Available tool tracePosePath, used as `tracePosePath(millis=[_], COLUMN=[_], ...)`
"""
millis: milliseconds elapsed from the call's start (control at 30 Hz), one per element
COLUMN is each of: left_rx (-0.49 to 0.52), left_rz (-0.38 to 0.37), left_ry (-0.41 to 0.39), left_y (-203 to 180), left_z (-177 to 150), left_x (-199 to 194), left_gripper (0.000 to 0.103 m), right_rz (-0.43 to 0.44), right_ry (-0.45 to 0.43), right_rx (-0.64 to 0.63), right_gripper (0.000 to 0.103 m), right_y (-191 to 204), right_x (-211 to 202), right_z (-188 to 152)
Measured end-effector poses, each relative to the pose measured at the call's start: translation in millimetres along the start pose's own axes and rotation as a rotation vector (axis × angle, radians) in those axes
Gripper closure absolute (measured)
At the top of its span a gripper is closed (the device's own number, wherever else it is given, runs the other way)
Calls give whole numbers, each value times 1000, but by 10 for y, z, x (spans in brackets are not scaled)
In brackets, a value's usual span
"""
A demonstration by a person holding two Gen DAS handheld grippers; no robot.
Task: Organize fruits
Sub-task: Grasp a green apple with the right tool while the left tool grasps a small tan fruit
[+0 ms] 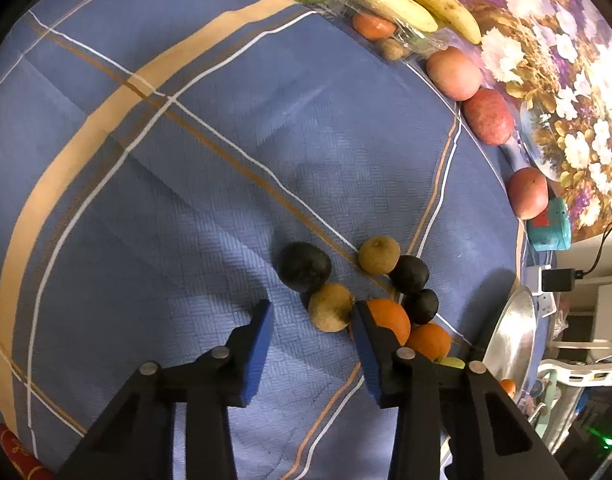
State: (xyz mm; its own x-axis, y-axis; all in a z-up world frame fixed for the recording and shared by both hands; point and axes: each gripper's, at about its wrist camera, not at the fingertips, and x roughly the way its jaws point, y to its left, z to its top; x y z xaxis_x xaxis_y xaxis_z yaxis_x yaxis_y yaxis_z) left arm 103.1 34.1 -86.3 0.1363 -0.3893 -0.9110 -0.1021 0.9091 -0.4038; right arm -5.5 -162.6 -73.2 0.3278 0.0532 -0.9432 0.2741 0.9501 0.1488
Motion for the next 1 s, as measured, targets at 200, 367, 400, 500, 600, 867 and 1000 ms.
tracePosePath(millis=[200, 367, 400, 500, 600, 867, 1000], left_rx=[-17, -16, -16, -19, -27, -34, -33], left_rz=[-41, -56, -57, -58, -61, -68, -68], left_ry=[16, 18, 18, 18, 18, 18, 17], left_y=[6, -19, -23, -26, -18, 15, 15], left_z=[1, 9, 11, 12, 11, 15, 16], left_x=[23, 23, 25, 28, 31, 28, 28], left_gripper=[70, 78, 79, 80, 80, 80, 80], right_rz=[-2, 4, 7, 24, 24, 89, 96], right_ry=[15, 26, 30, 31, 28, 62, 61], right_rx=[-3, -1, 2, 13, 13, 46, 52], right_gripper=[49, 53, 54, 55, 55, 57, 57], right_y=[22, 31, 24, 4, 16, -16, 0], right_x=[59, 90, 101, 107, 106, 197, 210], right_z=[5, 5, 4, 0, -8, -43, -38])
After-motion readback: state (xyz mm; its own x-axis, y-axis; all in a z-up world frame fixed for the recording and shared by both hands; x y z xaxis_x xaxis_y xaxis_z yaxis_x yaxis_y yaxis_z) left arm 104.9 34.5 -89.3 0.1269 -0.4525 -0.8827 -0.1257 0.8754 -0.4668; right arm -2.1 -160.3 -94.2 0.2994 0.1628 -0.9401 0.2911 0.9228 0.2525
